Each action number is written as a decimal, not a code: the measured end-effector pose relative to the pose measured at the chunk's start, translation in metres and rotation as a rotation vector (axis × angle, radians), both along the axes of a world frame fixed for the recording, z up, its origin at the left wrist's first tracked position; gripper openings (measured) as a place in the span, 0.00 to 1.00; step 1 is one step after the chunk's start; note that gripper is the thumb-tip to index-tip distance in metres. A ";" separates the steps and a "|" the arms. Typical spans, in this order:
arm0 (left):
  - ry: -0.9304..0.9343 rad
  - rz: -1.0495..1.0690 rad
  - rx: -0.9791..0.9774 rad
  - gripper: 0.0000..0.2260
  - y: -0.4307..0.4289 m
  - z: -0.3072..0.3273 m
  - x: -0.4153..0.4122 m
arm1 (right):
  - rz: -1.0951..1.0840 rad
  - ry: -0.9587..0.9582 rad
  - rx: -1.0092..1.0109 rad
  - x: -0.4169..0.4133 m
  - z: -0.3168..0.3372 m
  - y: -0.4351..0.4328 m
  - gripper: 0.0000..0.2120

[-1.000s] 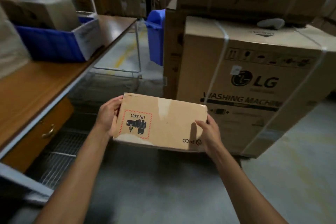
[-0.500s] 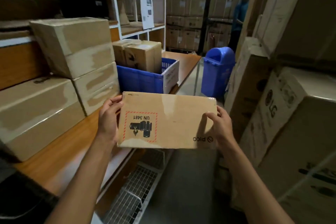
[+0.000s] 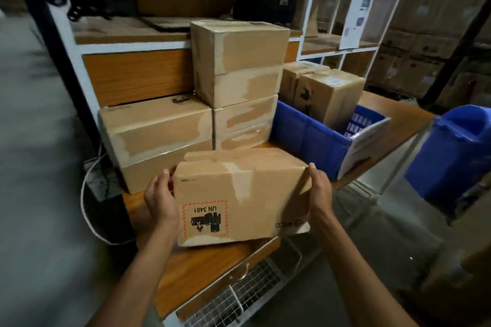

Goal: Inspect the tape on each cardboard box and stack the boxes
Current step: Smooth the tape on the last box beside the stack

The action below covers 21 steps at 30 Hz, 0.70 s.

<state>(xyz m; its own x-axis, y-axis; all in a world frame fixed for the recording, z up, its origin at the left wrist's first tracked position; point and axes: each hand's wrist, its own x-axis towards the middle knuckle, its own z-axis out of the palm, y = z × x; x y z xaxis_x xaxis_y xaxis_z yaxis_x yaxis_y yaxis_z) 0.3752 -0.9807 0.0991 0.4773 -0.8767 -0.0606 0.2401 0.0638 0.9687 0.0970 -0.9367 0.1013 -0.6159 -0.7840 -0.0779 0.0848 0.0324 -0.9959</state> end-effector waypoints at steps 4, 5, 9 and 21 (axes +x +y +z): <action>-0.095 0.031 0.096 0.12 -0.010 -0.017 -0.003 | 0.092 0.005 0.074 -0.007 -0.013 -0.032 0.11; -0.132 0.033 0.114 0.08 -0.011 -0.020 -0.004 | 0.109 0.008 0.087 -0.008 -0.017 -0.037 0.10; -0.215 0.072 0.201 0.07 -0.008 -0.037 -0.010 | 0.200 0.040 0.133 -0.012 -0.042 -0.042 0.09; -0.554 0.157 0.201 0.20 -0.010 -0.029 0.002 | 0.244 0.478 0.275 0.000 -0.041 -0.058 0.22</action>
<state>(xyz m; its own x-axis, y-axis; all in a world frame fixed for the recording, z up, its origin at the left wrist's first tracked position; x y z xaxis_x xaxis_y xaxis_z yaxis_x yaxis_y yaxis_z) 0.3770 -0.9906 0.0700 0.6078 -0.7904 0.0766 -0.3003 -0.1394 0.9436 0.0968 -0.9946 0.0600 -0.4376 -0.8974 -0.0570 -0.4128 0.2568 -0.8739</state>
